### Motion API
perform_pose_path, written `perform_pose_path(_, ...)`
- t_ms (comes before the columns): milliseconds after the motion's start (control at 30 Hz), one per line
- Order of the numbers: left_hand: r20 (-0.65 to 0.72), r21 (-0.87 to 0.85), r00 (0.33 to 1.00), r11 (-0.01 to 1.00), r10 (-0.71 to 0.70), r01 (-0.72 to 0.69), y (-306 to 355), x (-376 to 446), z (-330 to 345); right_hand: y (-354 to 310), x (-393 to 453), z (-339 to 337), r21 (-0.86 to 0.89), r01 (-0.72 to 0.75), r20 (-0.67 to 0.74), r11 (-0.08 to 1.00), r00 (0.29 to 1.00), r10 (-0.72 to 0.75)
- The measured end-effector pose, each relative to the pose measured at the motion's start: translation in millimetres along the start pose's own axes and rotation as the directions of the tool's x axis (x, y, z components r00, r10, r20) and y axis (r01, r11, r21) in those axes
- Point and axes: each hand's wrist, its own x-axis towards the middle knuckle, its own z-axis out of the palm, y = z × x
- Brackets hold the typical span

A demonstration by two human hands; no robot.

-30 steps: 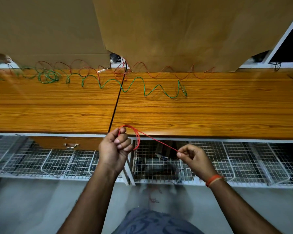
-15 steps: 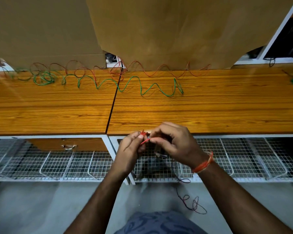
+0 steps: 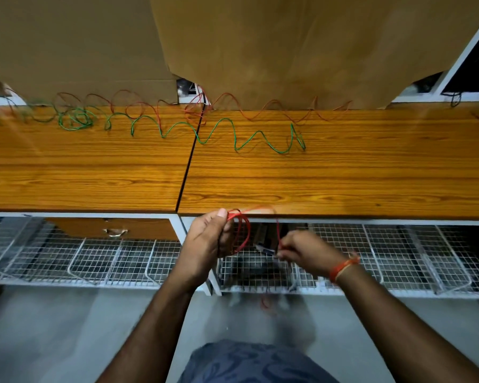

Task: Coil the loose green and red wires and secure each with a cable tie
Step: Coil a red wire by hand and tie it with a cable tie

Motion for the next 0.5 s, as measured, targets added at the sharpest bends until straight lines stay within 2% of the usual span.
perform_pose_path(33, -0.034, -0.006, 0.999, 1.000, 0.014, -0.014, -0.1, 0.0, -1.7, -6.7, -6.7, -15.4, 0.045, 0.013, -0.081, 0.999, 0.997, -0.009)
perform_pose_path(67, -0.063, -0.017, 0.997, 0.999, 0.036, -0.037, -0.7, 1.1, -3.7, -10.0, -6.0, -21.6, 0.087, 0.045, -0.252, 0.995, 0.967, -0.022)
perform_pose_path(100, -0.089, -0.034, 0.995, 0.998, 0.053, -0.056, 0.1, 2.4, -4.7, -13.7, -4.3, -20.8, 0.133, 0.119, -0.500, 0.984, 0.865, -0.037)
perform_pose_path(133, -0.111, -0.041, 0.992, 0.997, 0.066, -0.070, 0.3, 4.0, -6.7, -18.1, -0.6, -13.6, 0.111, 0.176, -0.702, 0.978, 0.711, -0.048)
perform_pose_path(167, -0.124, -0.041, 0.990, 0.996, 0.068, -0.073, 1.7, 5.2, -7.1, -22.6, 4.5, -1.3, 0.065, 0.130, -0.751, 0.989, 0.659, -0.037)
perform_pose_path(200, -0.134, -0.018, 0.989, 0.998, 0.059, -0.062, 0.9, 6.4, -7.7, -24.7, 8.9, 16.4, 0.040, 0.069, -0.624, 0.997, 0.781, -0.029)
perform_pose_path(233, -0.134, 0.022, 0.990, 0.999, 0.043, -0.041, -0.8, 7.3, -7.3, -23.5, 12.9, 33.8, 0.020, 0.016, -0.269, 1.000, 0.963, -0.010)
perform_pose_path(267, -0.130, 0.065, 0.991, 0.998, 0.025, -0.017, -3.2, 7.0, -6.3, -18.3, 13.7, 40.1, -0.052, -0.021, 0.104, 0.998, 0.994, 0.027)
perform_pose_path(300, -0.126, 0.079, 0.992, 0.997, 0.008, 0.002, -5.4, 5.8, -4.4, -15.8, 11.6, 34.1, -0.022, -0.042, 0.241, 0.999, 0.969, 0.046)
perform_pose_path(333, -0.128, 0.063, 0.992, 0.998, 0.006, 0.002, -7.6, 6.1, -3.2, -14.5, 11.7, 22.1, 0.079, -0.070, 0.215, 0.994, 0.975, 0.052)
perform_pose_path(367, -0.136, 0.028, 0.991, 1.000, 0.011, -0.008, -8.5, 7.3, -2.7, -11.3, 15.3, 8.1, 0.225, -0.081, 0.041, 0.971, 0.996, 0.074)
perform_pose_path(400, -0.149, -0.003, 0.989, 1.000, 0.015, -0.015, -9.0, 8.4, -3.2, -12.9, 17.5, -4.6, 0.372, -0.031, -0.261, 0.928, 0.955, 0.137)
perform_pose_path(433, -0.160, -0.023, 0.987, 0.999, 0.018, -0.022, -8.8, 8.8, -4.3, -18.2, 16.9, -13.8, 0.481, 0.114, -0.534, 0.869, 0.825, 0.187)
perform_pose_path(467, -0.170, -0.026, 0.985, 0.999, 0.028, -0.033, -8.3, 9.8, -6.4, -20.8, 17.4, -15.9, 0.514, 0.289, -0.708, 0.808, 0.674, 0.209)
perform_pose_path(500, -0.172, -0.028, 0.984, 0.998, 0.042, -0.048, -6.2, 11.0, -7.6, -21.2, 16.3, -10.9, 0.518, 0.350, -0.752, 0.781, 0.621, 0.220)
